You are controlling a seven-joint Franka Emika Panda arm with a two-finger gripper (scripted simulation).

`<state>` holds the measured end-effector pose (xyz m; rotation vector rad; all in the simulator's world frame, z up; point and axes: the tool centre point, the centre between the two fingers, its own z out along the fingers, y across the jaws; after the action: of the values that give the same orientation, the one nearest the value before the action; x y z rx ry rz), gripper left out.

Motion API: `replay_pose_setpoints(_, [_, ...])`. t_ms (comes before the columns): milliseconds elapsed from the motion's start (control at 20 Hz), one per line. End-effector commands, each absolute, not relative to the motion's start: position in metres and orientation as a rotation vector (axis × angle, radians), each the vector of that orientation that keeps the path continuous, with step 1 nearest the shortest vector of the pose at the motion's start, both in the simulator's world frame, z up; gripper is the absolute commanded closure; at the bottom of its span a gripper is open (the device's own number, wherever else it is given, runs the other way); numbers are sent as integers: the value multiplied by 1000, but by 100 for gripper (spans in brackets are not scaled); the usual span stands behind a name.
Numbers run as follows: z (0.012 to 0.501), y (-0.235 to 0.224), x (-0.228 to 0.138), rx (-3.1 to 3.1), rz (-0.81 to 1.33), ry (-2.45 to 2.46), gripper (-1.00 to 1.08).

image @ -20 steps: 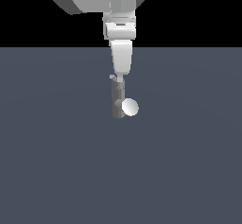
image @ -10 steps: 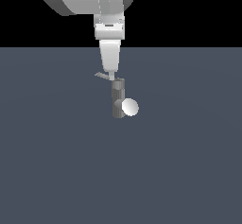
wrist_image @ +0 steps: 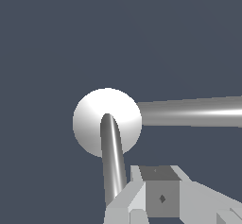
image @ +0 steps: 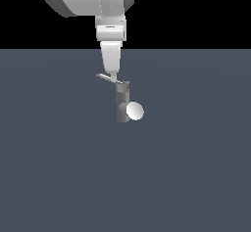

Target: Turn on the faucet by rotating a designated handle.

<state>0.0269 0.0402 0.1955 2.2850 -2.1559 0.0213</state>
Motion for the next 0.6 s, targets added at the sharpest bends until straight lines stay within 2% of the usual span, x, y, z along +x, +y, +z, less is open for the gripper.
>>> replay_pose_setpoints(0, [191, 55, 37, 2311, 22, -2136, 108])
replay_pose_setpoints(550, [185, 82, 64, 2344, 9, -2095, 108])
